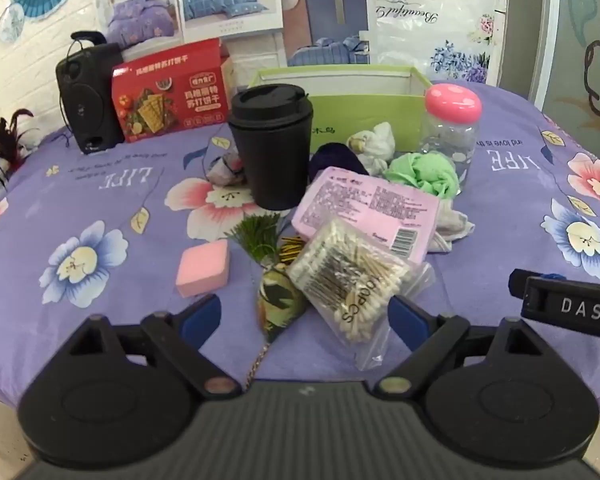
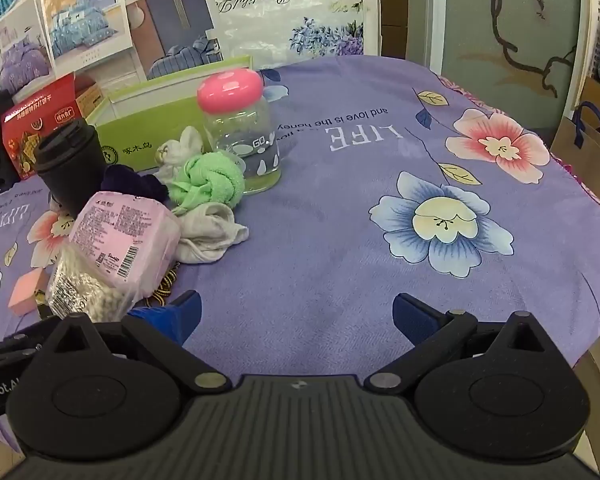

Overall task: Organize soft objects
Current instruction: 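Move the left tool toward the cotton swab bag while the right tool approaches the white socks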

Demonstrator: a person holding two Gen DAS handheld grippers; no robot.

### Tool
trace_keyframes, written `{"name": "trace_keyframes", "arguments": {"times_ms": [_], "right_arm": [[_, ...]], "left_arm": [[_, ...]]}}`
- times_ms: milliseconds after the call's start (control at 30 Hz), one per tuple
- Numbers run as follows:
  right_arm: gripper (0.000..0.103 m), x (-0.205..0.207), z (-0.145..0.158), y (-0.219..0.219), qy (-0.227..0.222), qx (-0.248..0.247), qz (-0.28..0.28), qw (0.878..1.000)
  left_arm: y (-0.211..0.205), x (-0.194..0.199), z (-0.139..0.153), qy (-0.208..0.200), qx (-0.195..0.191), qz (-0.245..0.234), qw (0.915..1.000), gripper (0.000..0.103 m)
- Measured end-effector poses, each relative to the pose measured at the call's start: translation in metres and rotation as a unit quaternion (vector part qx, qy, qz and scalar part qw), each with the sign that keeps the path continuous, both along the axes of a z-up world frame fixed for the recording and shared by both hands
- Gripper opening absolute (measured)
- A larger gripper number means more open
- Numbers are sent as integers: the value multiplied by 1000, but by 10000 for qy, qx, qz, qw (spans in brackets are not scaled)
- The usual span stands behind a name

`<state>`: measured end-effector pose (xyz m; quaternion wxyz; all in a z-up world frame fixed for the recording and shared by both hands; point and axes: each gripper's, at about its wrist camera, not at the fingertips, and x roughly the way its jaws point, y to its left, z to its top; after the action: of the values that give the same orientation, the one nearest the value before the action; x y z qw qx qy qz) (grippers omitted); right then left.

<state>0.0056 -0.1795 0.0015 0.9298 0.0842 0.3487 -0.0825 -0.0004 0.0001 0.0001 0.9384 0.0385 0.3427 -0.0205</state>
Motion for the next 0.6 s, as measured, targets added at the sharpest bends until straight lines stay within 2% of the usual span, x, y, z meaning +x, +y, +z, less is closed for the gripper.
{"name": "trace_keyframes", "arguments": {"times_ms": [100,167,300,600], "right_arm": [[90,1,-3,-4,147,108,33,9998],[90,0,-3,0,133,11,5,9999],[90,2,-6,1,196,8,22,9998],[90,9,-9,3,249,27,70,9997]], "left_arm": [[-3,-3,0,26,-53,-43,10000,90],[10,4,-4,197,-302,-4,9993,90],[7,3,-7,162,-89,48,9998,90],[9,12,-9,326,-122,137,9993,90]]}}
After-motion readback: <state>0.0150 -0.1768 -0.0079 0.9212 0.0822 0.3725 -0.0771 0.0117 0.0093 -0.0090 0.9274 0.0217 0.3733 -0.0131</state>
